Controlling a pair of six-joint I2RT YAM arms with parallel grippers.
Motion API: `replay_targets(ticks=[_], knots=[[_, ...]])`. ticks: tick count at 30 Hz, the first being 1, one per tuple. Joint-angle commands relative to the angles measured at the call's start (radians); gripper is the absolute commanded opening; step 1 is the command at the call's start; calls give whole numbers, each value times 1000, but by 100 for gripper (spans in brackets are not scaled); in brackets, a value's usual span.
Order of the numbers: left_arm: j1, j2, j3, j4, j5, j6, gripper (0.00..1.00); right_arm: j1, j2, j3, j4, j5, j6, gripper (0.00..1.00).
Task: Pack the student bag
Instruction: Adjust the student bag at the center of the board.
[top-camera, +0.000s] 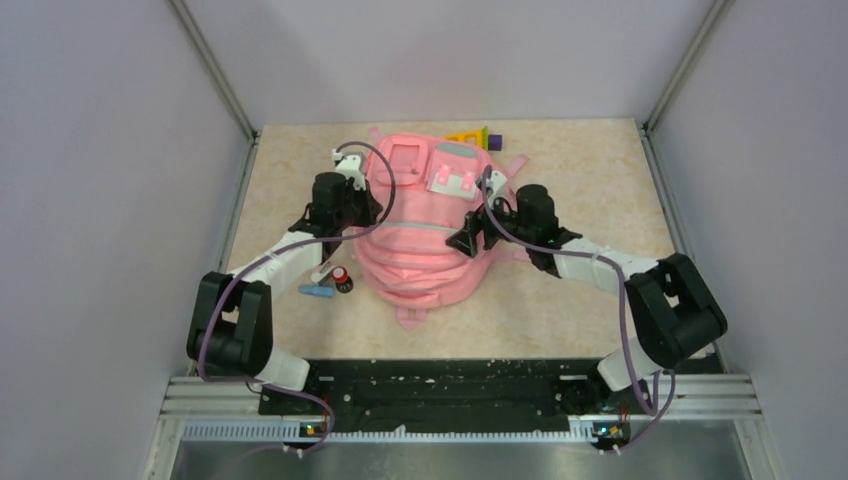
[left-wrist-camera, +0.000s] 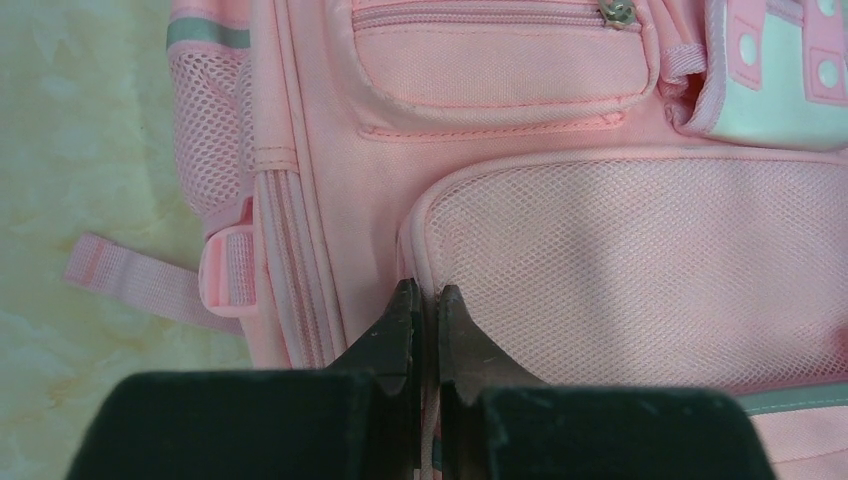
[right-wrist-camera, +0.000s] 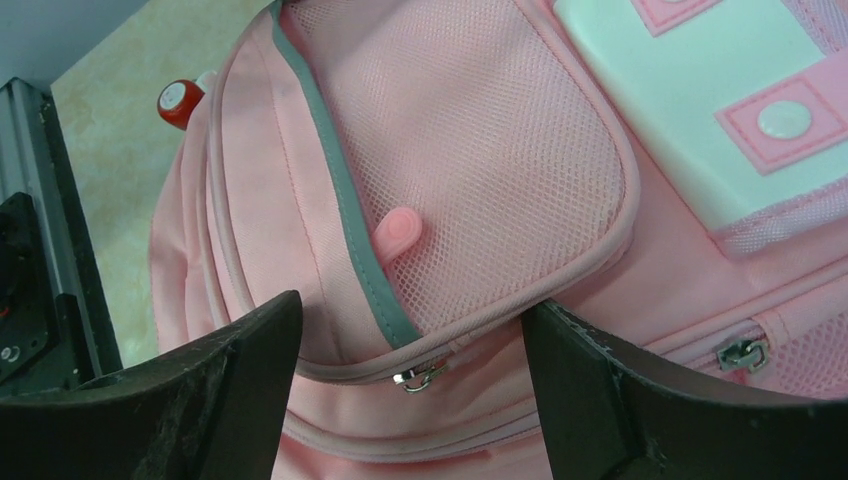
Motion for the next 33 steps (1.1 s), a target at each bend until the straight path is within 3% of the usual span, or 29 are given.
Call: replay_targets(ticks=[1,5,9,18,26,31,33], knots=[[-8,29,12,5,46,24,0,-4,39,72,14,-18,-104,80],[-8,18,11,6,55,23,0,-4,69,96,-11,27,-158,87],[-8,12,9,8,54,21,0,-4,104,114,10,-67,-131,87],[-8,14,9,2,1,-4,0,-4,-46,23,-49,-120,-62,68],[-8,31,32,-7,-22,-35,0,39,-211,-56,-216,-195,-63,63],[-8,29,49,-42,-26,-31,0,89,-291,-74,-316,-130,-68,62],[-8,24,46,-53,-29,-25,0,90,-347,-87,-314,3,-52,62]])
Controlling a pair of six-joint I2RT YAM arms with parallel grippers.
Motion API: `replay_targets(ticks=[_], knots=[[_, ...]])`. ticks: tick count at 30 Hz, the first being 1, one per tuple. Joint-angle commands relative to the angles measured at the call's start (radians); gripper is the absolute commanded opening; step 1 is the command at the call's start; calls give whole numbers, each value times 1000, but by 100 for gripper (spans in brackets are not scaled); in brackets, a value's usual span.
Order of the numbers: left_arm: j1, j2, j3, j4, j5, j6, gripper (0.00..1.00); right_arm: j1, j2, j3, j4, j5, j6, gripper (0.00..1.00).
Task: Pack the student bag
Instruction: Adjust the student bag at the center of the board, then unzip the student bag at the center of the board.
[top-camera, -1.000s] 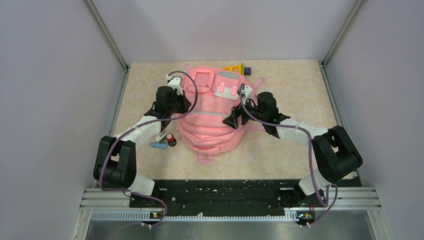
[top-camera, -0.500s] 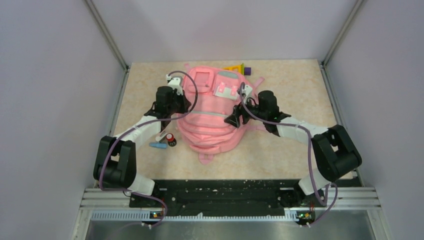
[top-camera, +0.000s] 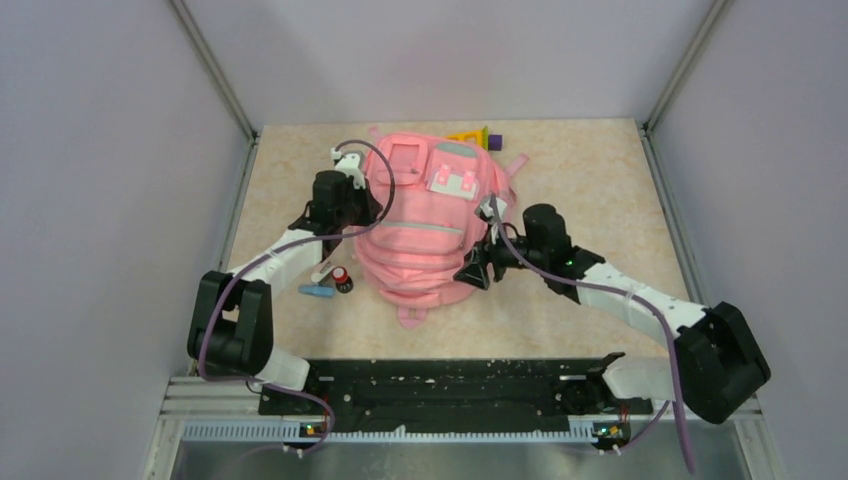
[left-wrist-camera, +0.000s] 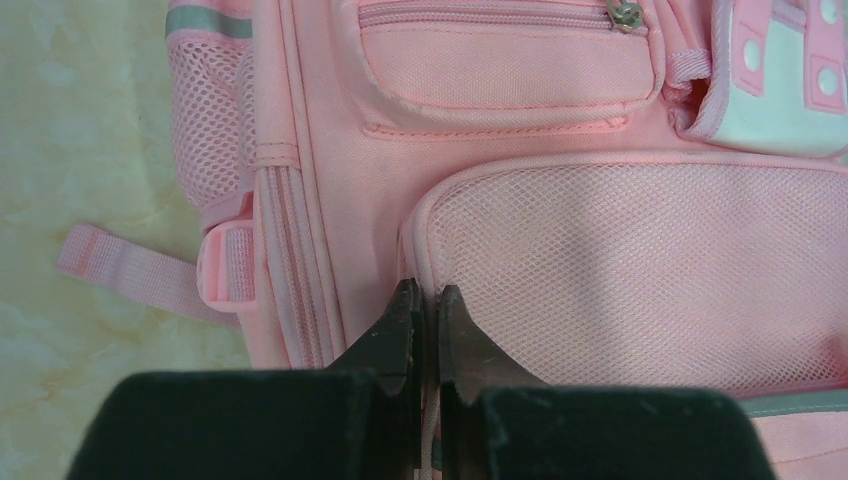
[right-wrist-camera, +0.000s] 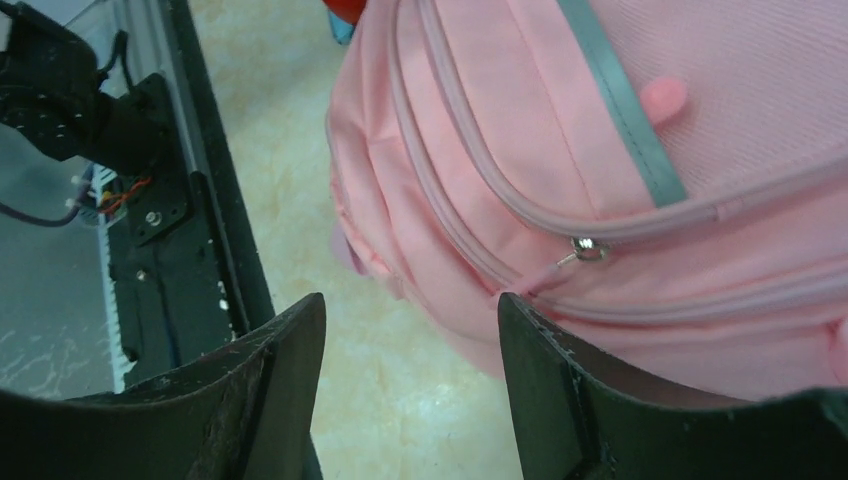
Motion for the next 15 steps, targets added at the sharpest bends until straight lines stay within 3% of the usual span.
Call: replay_targets(ticks=[1,4,8,15], knots=[[-10,16,26,-33,-23,1,0,10,-135,-29,-39,225,25,63],[-10,9,7,-16,-31,-10,0,6,-188,-36,-22,450,38,69],[-10,4,-30,22,-25,-20,0,1,-166,-3,-16,504,38,73],[-10,-11,-71,59,-8,-38,0,23,-35,75,-74,479,67,58]])
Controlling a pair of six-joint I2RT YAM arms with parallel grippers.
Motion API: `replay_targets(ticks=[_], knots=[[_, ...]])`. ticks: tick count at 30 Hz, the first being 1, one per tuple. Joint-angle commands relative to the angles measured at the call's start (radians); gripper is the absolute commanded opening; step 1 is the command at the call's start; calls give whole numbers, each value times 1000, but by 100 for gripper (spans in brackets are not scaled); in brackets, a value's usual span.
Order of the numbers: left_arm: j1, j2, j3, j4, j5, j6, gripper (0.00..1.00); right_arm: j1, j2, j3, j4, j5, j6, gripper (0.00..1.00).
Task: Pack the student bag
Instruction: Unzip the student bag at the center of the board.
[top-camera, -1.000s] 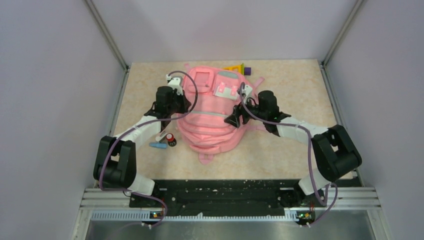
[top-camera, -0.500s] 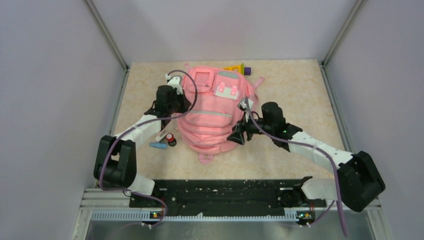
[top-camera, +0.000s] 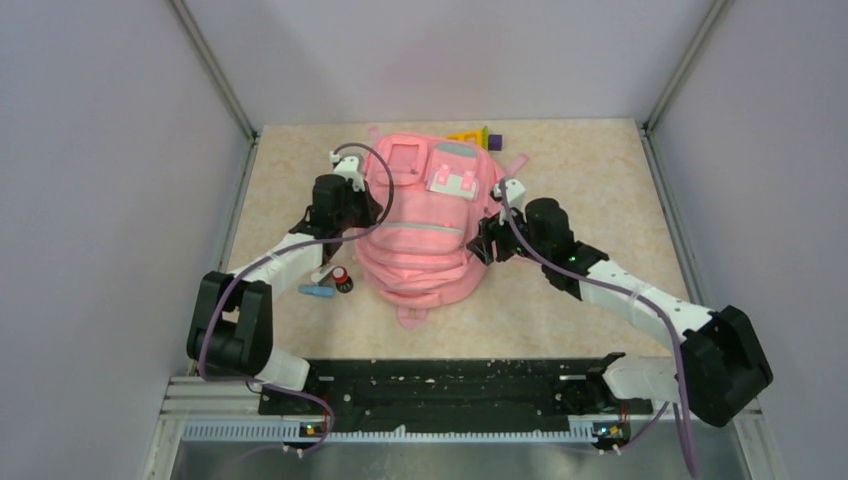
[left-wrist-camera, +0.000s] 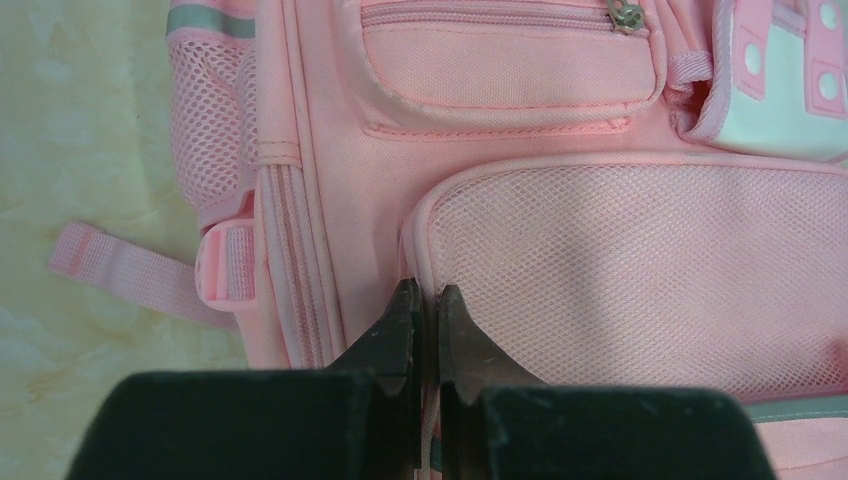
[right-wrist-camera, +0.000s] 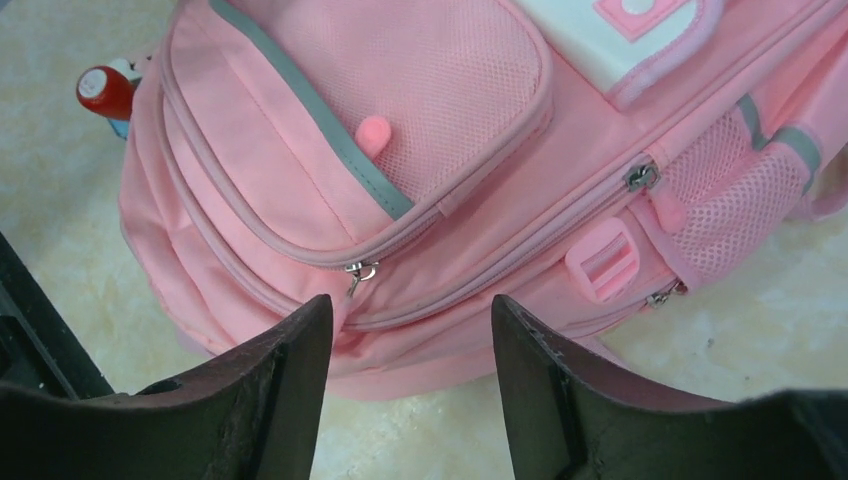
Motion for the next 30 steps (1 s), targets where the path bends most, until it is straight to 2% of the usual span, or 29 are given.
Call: replay_targets(ticks=[1,19,21,25,27,30], knots=[[-8,-11,-42,14,0,-26,0,24,51,57,-12,29,29,56],[-8,-12,-55,34,12,-46,0,119,155,82,3,56,40,39],[-7,-12,-57,38,18,-49,0,134,161,83,4,66,44,33],[-8,-20,-67,44,9,-70,0,156,163,81,-9,99,68,9],[-11,-40,-86,60,-11,-104,0,160,161,78,-22,109,82,0],[-11,-73,-117,86,-51,-158,0,172,151,75,-51,123,102,0]])
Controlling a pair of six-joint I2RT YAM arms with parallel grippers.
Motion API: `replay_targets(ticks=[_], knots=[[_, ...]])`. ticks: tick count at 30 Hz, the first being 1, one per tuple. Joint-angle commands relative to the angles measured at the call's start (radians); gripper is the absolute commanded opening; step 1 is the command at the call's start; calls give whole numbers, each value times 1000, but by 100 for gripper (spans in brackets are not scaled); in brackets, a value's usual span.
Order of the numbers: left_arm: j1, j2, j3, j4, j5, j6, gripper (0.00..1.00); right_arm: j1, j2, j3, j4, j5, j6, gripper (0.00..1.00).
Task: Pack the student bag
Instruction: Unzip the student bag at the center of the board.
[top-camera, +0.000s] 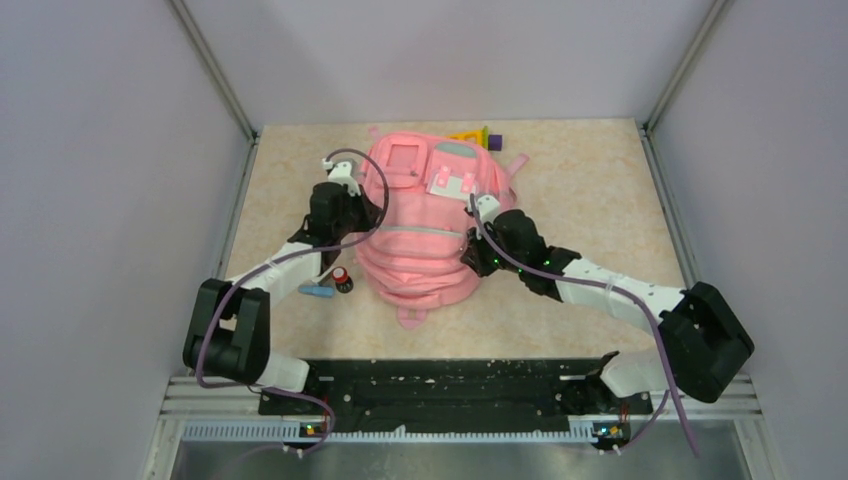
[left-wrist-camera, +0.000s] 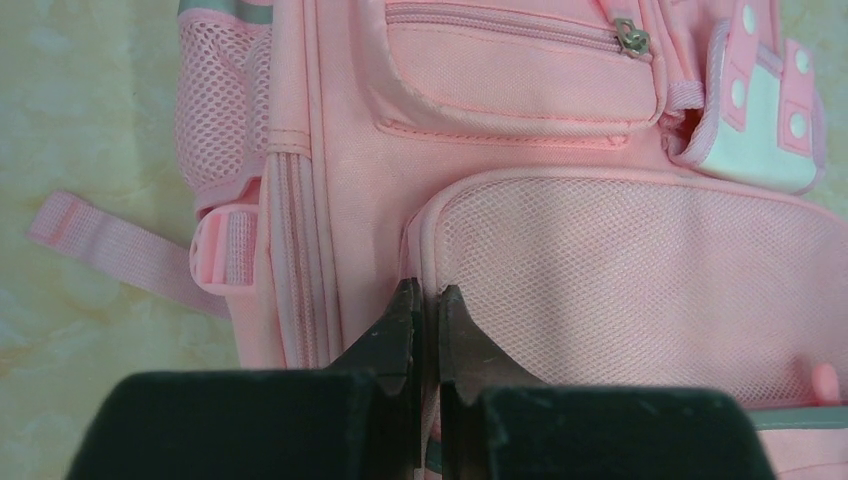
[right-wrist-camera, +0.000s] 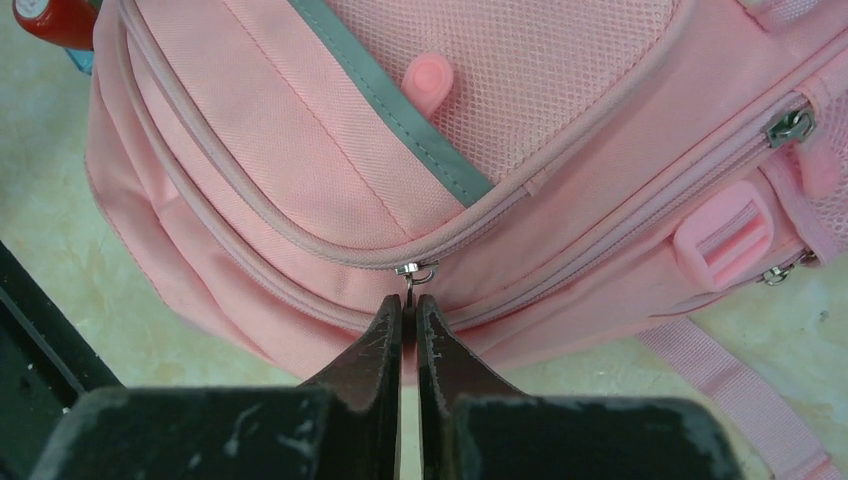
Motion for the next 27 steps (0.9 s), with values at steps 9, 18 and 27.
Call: replay_targets(ticks=[9,18,27], knots=[[-51,-91,-86,46,-124,-166,0,161,-8,68,-78,85,110,0],[-104,-127,-112,78,-174,-223,0,236,187,188,42,155,174,0],[-296,-234,-178,89,-266,-311,0,233,215,244,-16,301,150,0]])
